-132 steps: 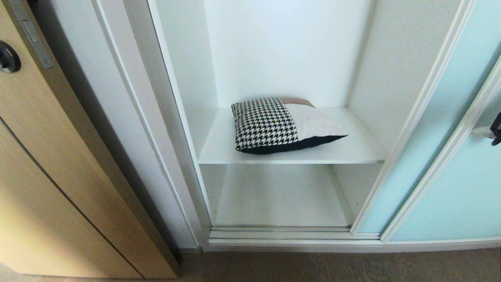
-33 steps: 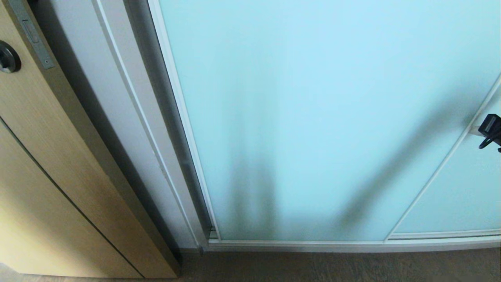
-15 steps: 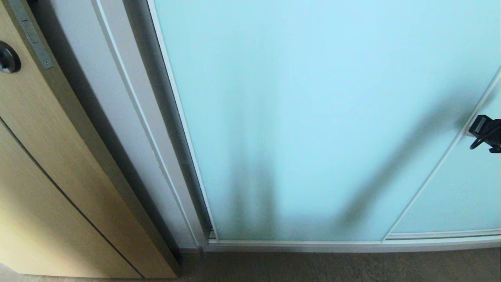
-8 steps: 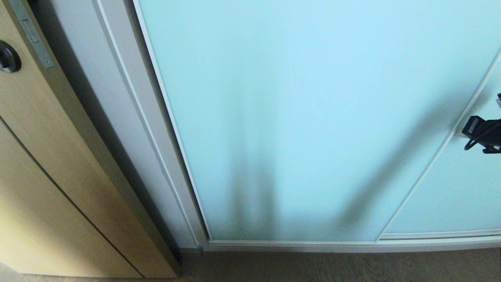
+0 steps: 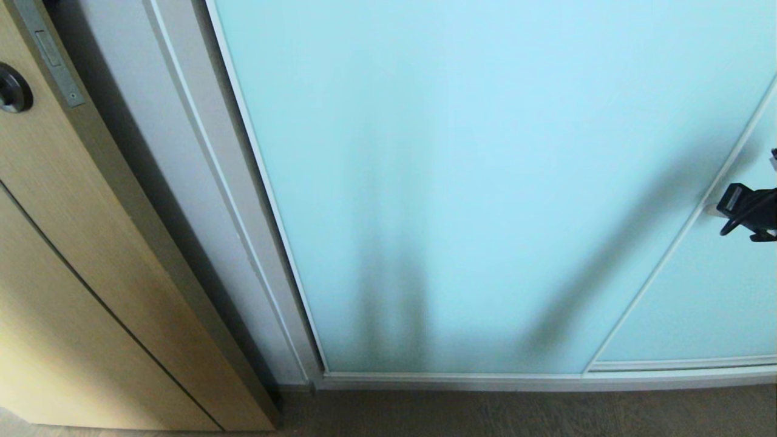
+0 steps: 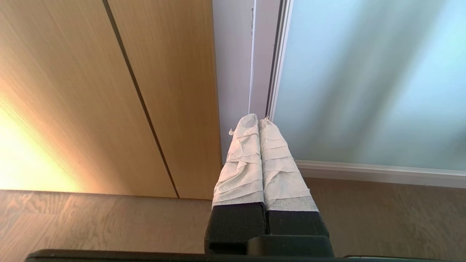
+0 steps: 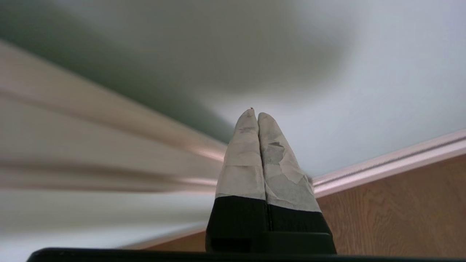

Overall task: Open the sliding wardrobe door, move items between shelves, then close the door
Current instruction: Close the door

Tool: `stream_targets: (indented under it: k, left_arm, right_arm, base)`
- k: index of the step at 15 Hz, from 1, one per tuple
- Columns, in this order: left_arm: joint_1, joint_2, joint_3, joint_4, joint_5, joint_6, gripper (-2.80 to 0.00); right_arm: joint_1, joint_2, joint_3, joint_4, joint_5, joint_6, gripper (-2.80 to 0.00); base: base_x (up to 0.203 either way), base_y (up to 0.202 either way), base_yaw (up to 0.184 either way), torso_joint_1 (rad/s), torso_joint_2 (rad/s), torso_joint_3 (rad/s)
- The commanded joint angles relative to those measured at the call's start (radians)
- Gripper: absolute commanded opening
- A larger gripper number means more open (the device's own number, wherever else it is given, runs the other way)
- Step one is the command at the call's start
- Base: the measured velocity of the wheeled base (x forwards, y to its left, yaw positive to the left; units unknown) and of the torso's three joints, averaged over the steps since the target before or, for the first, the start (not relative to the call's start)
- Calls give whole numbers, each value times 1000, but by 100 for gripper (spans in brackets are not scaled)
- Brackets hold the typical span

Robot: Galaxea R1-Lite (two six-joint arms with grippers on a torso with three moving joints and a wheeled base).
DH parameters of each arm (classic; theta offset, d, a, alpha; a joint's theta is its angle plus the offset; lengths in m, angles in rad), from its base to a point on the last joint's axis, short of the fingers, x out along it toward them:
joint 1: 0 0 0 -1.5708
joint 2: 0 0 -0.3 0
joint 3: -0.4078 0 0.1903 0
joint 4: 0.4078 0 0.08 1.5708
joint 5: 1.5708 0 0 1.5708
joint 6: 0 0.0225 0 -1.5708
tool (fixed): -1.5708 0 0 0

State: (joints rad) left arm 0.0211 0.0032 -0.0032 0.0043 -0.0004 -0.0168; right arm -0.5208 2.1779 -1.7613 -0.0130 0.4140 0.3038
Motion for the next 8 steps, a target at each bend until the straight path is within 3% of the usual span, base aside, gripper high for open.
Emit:
stream_targets:
  k: [1,8]
  left_arm:
    - [0,1,0,0,0,0,-280]
    - [0,1,0,0,0,0,-280]
  right_arm:
    - [-22,-25,19,-15,5,-1,-280]
    - [-70,-137,116,-39,-1,-19,-280]
  base:
    - [0,0,0,0,0,0]
    - [0,0,0,0,0,0]
